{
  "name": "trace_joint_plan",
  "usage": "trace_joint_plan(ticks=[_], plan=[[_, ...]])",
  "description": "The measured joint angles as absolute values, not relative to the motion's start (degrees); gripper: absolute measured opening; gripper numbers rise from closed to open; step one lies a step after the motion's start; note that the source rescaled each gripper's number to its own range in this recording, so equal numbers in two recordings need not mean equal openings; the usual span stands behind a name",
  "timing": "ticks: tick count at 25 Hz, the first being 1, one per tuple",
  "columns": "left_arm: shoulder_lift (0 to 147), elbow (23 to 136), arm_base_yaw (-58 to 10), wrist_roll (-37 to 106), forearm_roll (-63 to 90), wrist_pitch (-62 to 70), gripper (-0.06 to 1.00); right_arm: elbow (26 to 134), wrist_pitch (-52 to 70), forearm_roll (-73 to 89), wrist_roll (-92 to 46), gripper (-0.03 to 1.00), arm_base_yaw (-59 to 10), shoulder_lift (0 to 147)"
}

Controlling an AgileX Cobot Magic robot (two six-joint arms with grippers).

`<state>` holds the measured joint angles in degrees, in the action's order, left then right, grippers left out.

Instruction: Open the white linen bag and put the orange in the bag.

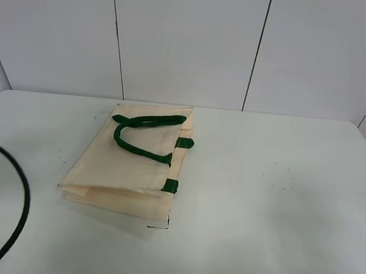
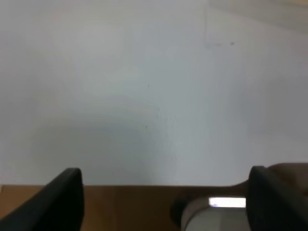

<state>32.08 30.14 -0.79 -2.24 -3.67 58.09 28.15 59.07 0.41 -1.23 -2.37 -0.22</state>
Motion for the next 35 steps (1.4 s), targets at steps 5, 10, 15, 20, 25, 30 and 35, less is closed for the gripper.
trace_joint_plan(ticks=[5,10,15,20,25,30,35], plan=[[15.9,28.8,-0.8,-1.6,0.0,59.7,0.92,28.1,59.1,0.4,-1.2,1.00,-2.4,-0.2],[4.2,28.5,-0.8,0.0,0.6,60.0,0.92,28.1,59.1,0.4,-1.2,1.00,-2.4,-0.2],[0.9,28.5,-0.8,0.9,0.6,60.3,0.92,28.1,59.1,0.4,-1.2,1.00,-2.4,-0.2],[0.7,28.5,-0.8,1.1,0.6,60.3,0.92,28.1,59.1,0.4,-1.2,1.00,-2.4,-0.2],[0.0,28.5,-0.8,1.1,0.6,60.3,0.92,28.1,59.1,0.4,-1.2,1.00,-2.4,-0.2],[-0.2,28.5,-0.8,1.1,0.6,60.3,0.92,28.1,59.1,0.4,-1.2,1.00,-2.4,-0.2],[-0.2,28.5,-0.8,1.1,0.6,60.3,0.92,28.1,59.1,0.4,-1.2,1.00,-2.4,-0.2]])
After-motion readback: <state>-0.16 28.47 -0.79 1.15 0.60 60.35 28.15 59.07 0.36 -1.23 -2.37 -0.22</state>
